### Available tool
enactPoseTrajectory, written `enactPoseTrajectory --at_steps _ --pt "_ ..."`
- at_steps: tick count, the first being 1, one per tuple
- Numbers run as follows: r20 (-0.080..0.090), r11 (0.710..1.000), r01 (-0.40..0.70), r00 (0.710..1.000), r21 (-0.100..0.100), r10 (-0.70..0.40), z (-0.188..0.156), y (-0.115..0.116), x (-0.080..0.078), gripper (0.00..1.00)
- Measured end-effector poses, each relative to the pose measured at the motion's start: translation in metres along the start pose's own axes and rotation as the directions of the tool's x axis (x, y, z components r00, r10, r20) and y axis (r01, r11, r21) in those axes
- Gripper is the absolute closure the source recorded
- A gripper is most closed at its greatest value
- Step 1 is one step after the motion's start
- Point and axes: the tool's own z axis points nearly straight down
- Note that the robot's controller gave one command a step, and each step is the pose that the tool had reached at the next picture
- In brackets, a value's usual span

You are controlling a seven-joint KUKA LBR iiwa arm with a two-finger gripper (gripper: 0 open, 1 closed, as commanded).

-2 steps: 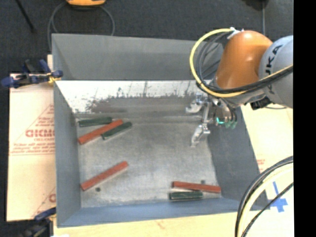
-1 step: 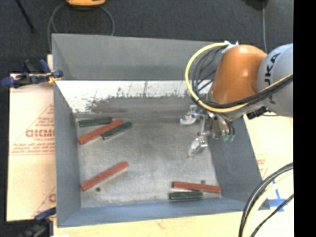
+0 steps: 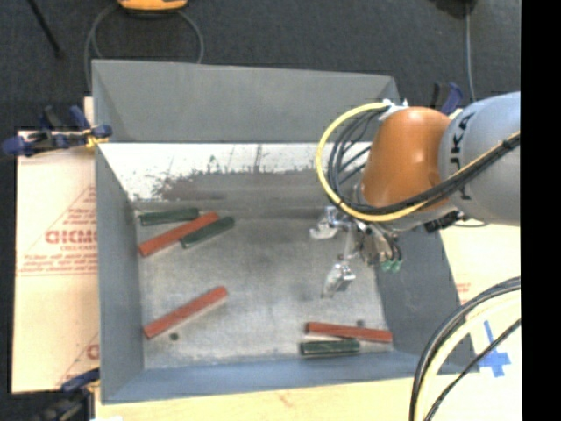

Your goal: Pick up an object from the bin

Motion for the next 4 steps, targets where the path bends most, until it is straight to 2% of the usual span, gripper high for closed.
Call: enactPoseTrajectory --at_steps 1,2,3,4 --pt "-0.007 0.989 -0.150 0.989 0.000 0.150 -0.019 -0.005 0.054 0.00" --pt "-0.002 0.996 -0.087 0.996 0.002 0.088 -0.021 -0.005 0.072 0.00" --pt "-0.001 0.997 0.076 0.997 0.006 -0.076 0.047 0.016 0.073 1.00" --pt "-0.001 0.997 0.076 0.997 0.006 -0.076 0.047 0.016 0.073 1.00"
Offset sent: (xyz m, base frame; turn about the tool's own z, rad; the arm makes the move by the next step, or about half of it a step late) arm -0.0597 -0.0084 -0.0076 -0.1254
